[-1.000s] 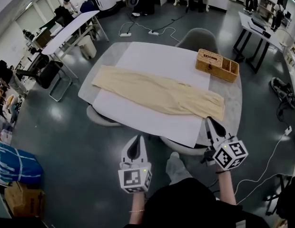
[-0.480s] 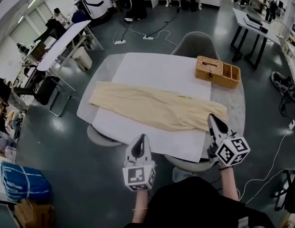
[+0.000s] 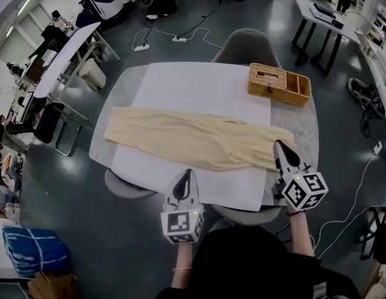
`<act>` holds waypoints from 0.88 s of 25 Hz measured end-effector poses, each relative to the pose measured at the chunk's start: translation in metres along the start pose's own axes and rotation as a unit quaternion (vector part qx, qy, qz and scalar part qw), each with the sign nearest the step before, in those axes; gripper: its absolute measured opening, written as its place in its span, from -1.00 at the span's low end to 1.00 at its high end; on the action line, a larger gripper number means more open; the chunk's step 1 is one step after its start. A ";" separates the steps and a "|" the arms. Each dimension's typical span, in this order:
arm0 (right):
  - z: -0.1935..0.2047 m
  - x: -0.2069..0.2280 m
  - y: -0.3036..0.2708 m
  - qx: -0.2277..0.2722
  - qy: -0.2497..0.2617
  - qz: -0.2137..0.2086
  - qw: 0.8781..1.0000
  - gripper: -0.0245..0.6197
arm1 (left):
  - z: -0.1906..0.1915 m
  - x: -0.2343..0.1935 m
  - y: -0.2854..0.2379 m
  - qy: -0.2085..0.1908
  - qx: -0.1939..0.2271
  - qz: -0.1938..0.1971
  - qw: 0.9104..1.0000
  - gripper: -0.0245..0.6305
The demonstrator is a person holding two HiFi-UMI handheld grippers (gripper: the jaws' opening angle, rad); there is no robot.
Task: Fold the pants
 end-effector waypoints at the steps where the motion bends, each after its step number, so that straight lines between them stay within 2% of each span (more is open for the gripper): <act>1: 0.001 0.002 -0.001 -0.001 0.001 0.001 1.000 -0.88 | 0.000 0.001 -0.004 -0.002 -0.003 0.005 1.000 -0.90; 10: 0.014 0.032 -0.002 -0.015 -0.009 0.043 0.999 -0.88 | 0.001 0.017 -0.052 -0.042 -0.047 0.064 0.996 -0.90; 18: 0.040 0.076 -0.002 -0.051 -0.060 0.096 0.992 -0.88 | 0.004 0.042 -0.101 -0.066 -0.080 0.136 0.985 -0.90; 22: 0.053 0.092 -0.003 -0.069 -0.068 0.118 0.988 -0.88 | 0.013 0.056 -0.121 -0.072 -0.098 0.169 0.978 -0.90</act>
Point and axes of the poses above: the fingertips, and each gripper's own axes: y backward along the fingers, x to its right, z out of its underside, the point moved 2 cm from there along y, backward along the fingers, and after that the axes turned 6 degrees about -x, right-handed, at the moved point
